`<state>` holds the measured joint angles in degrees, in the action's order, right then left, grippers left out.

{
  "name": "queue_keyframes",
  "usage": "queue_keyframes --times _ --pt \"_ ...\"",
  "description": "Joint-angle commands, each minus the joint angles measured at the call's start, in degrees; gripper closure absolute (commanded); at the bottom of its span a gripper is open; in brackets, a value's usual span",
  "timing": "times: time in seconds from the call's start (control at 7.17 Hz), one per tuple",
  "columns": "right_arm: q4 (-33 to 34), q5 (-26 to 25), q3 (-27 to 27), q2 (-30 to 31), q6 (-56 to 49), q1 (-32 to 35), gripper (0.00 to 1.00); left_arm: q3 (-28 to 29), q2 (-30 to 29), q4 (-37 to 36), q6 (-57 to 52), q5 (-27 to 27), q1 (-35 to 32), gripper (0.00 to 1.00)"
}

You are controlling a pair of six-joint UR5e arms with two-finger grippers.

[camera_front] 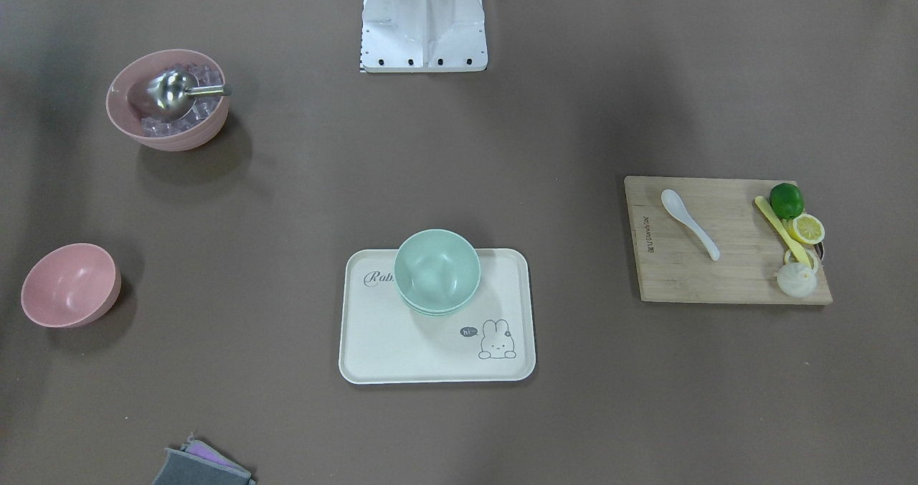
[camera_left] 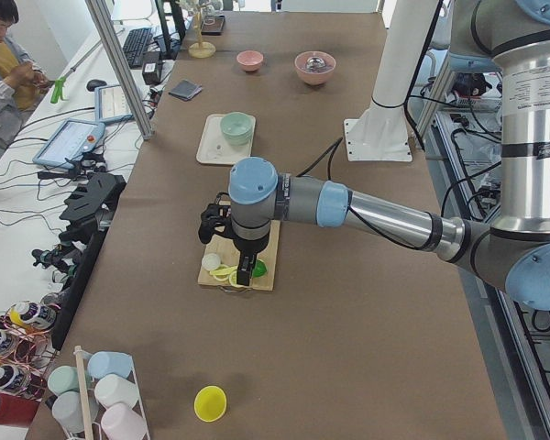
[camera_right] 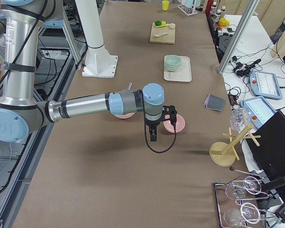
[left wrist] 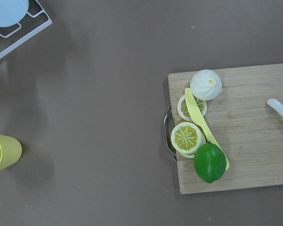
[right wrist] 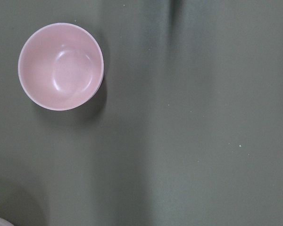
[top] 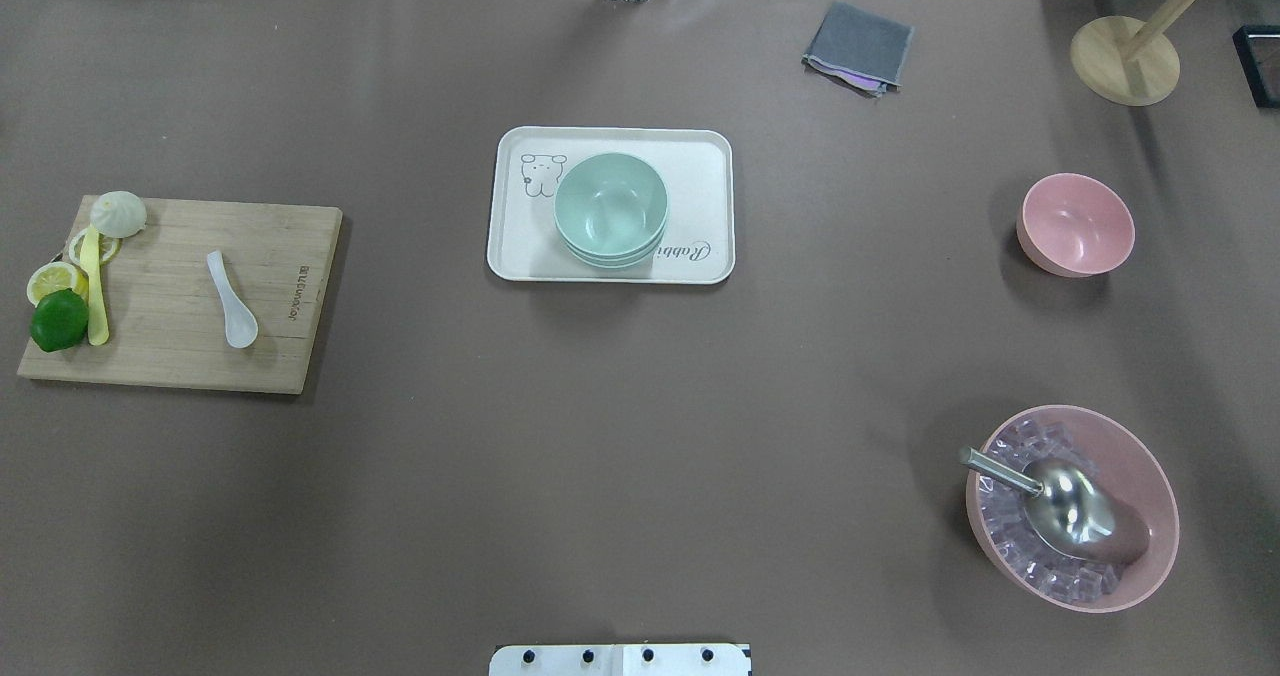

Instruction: Stack pink bowl on green and place spoon

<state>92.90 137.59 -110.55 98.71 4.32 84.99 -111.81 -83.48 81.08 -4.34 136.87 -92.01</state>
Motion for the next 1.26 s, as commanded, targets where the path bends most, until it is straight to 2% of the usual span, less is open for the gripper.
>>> queue_keyframes --times 0.0,0.42,0.56,0.7,0.84,0.98,1.12 --pt "0.0 -0.2 -0.3 0.3 0.3 0.0 0.0 -0.9 0.6 0.0 0.2 0.0 -0.1 0.02" --pt "0.0 -0.1 2.3 0.3 0.3 -0.2 0.0 -1.6 2.7 0.2 0.4 0.2 0.2 0.02" --pt "0.0 -0.1 2.6 0.2 0.2 -0.7 0.0 -1.6 2.5 0.4 3.2 0.2 0.4 0.02" --pt "-0.2 -0.7 4.5 -0.8 0.5 -4.5 0.0 -1.3 2.4 3.4 9.1 0.1 1.9 0.02" --pt "-3.6 -0.5 10.0 -4.1 0.6 -6.8 0.0 0.9 2.4 8.7 11.0 0.2 3.4 0.02" --pt "-11.3 -0.6 16.2 -5.7 0.6 -8.6 0.0 1.7 0.9 12.2 17.8 -0.5 8.2 0.02" --pt "-17.8 -0.3 23.1 -9.9 2.6 -8.7 0.0 1.9 -0.3 13.1 21.9 -0.5 9.3 0.02"
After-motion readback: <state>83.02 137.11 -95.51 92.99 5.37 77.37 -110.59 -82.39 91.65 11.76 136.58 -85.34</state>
